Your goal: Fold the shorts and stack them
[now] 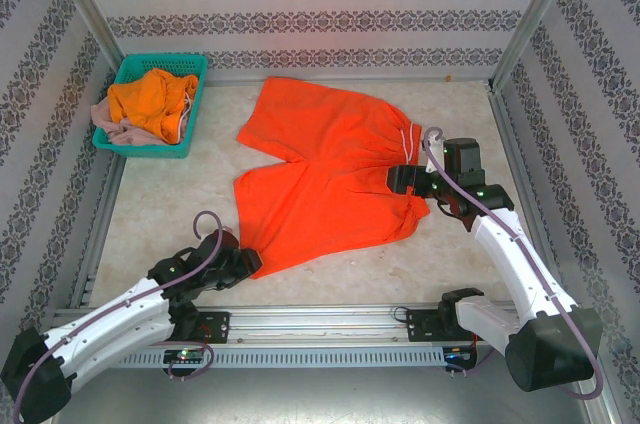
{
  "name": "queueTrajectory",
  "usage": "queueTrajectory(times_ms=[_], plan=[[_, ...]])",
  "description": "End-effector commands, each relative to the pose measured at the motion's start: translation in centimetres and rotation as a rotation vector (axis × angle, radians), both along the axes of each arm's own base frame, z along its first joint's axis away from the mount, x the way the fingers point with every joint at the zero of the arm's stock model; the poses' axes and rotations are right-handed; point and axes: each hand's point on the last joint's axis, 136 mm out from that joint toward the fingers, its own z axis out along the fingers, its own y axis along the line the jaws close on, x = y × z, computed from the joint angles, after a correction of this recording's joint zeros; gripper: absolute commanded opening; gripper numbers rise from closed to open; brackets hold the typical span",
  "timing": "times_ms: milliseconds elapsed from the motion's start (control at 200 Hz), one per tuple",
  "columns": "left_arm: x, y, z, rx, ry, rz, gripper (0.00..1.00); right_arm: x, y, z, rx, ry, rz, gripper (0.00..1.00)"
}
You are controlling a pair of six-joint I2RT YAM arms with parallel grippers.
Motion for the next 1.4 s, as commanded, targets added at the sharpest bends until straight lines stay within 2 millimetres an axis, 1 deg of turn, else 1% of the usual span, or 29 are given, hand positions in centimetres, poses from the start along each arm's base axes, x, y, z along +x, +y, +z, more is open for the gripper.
queueTrajectory(times_ms=[0,60,155,255,320,395,500,570,649,754,814,854,974,1024,1139,1189,1394], plan=[[0.1,-0.1,-0.4,-0.016,0.006,0.008,0.41,0.1,0.1,0.4,-0.038,-0.012,0.017,0.93],[0.1,-0.1,-0.6,-0.015,0.006,0.011,0.34,0.0,0.1,0.3,-0.043,-0.011,0.023,0.93],[0.2,-0.1,-0.8,-0.019,-0.005,0.015,0.17,0.0,0.1,0.1,-0.076,-0.015,0.044,0.91],[0.8,0.1,-0.1,-0.003,-0.038,0.016,0.00,-0.3,0.3,-0.2,-0.143,-0.025,0.099,0.87],[1.5,0.6,1.3,0.034,-0.083,0.017,0.00,-0.7,0.6,-0.3,-0.203,-0.037,0.169,0.86],[2.7,1.2,3.8,0.068,-0.158,0.017,0.00,-1.4,1.0,-0.7,-0.313,-0.056,0.265,0.85],[4.6,2.2,7.2,0.089,-0.240,0.033,0.00,-2.7,0.9,-2.0,-0.488,-0.056,0.401,0.85],[5.9,2.6,8.7,0.080,-0.266,0.041,0.00,-3.3,0.1,-3.1,-0.597,-0.026,0.457,0.84],[7.2,3.1,9.7,0.076,-0.278,0.045,0.00,-3.7,-1.2,-4.3,-0.717,0.009,0.493,0.83],[8.7,3.9,10.1,0.089,-0.271,0.042,0.00,-4.4,-2.8,-6.1,-0.890,0.057,0.590,0.81],[9.5,4.2,10.3,0.087,-0.271,0.047,0.00,-4.7,-3.4,-7.2,-0.958,0.092,0.638,0.79],[10.0,4.3,10.3,0.077,-0.269,0.056,0.00,-4.9,-3.4,-7.8,-0.981,0.111,0.673,0.79],[11.1,4.1,10.2,0.034,-0.280,0.070,0.00,-5.0,-2.7,-9.5,-1.010,0.134,0.759,0.77],[11.2,4.1,9.8,0.032,-0.273,0.073,0.00,-4.6,-2.8,-10.2,-1.043,0.141,0.779,0.75],[11.4,4.1,9.3,0.029,-0.261,0.072,0.00,-4.0,-3.3,-11.7,-1.113,0.186,0.821,0.73],[11.4,4.3,9.1,0.030,-0.259,0.077,0.00,-3.5,-3.7,-12.3,-1.145,0.199,0.824,0.69],[11.5,4.5,8.7,0.020,-0.258,0.089,0.00,-2.7,-3.9,-14.2,-1.142,0.256,0.842,0.67]])
